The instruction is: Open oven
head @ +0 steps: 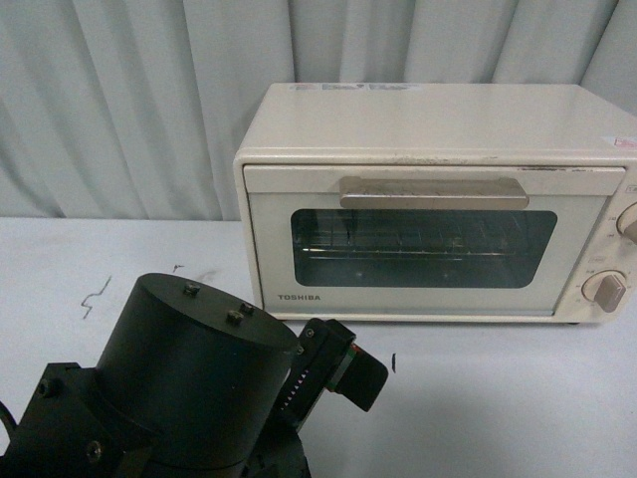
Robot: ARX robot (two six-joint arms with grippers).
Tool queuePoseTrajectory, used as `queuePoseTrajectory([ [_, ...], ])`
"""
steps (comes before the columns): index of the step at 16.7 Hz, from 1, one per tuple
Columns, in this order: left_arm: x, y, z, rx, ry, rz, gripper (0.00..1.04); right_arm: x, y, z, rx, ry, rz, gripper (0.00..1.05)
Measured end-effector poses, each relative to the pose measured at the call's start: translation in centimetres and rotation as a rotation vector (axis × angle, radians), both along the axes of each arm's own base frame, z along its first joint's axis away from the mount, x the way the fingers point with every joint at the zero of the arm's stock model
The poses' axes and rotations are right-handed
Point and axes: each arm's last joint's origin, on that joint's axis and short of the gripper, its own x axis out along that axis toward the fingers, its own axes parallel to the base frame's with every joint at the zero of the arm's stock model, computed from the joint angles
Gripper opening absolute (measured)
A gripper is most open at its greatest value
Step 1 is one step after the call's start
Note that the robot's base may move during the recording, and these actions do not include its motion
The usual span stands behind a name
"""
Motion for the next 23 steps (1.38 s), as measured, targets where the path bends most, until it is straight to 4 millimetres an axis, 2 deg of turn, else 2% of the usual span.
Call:
queuePoseTrajectory([
  [1, -0.2, -0.9, -0.1, -0.025, 0.006, -0.015, 0.98, 0.0, 0.0, 0.0, 0.0, 0.0, 0.0, 0.98],
  [9, -0.3, -1.1, -0.1, -0.029, 0.008, -0.027, 0.98, 0.0, 0.0, 0.0, 0.0, 0.0, 0.0, 0.98],
  [11, -0.3, -1.1, -0.1, -0.028, 0.008, -0.027, 0.98, 0.3, 0.4, -0.1, 0.056, 0.116, -0.152, 0.98],
  [13, -0.3, -1.1, -0.1, -0.028, 0.008, -0.028, 0.98, 1.3, 0.3, 1.8, 0.062, 0.101, -0.358, 0.98],
  [14, -0.3, -1.1, -0.1, -0.031, 0.01, -0.032, 0.98, 2.1, -0.3, 3.5, 0.068, 0.048, -0.439, 0.98],
  [15, -0.3, -1.1, -0.1, -0.03, 0.01, -0.031, 0.98, 3.4, -0.5, 5.2, 0.045, 0.009, -0.431, 0.98],
  [18, -0.3, -1.1, -0.1, -0.032, 0.011, -0.033, 0.98, 9.2, 0.3, 8.0, -0.159, 0.02, -0.304, 0.98],
  [19, -0.3, -1.1, -0.1, -0.032, 0.011, -0.034, 0.98, 11.2, 1.1, 8.9, -0.244, 0.018, -0.263, 0.98],
  [21, -0.3, -1.1, -0.1, -0.032, 0.01, -0.033, 0.98, 13.6, 2.2, 10.0, -0.353, 0.008, -0.208, 0.98],
  [23, -0.3, -1.2, -0.1, -0.033, 0.011, -0.034, 0.98, 17.4, 4.4, 10.7, -0.585, 0.031, -0.103, 0.98],
])
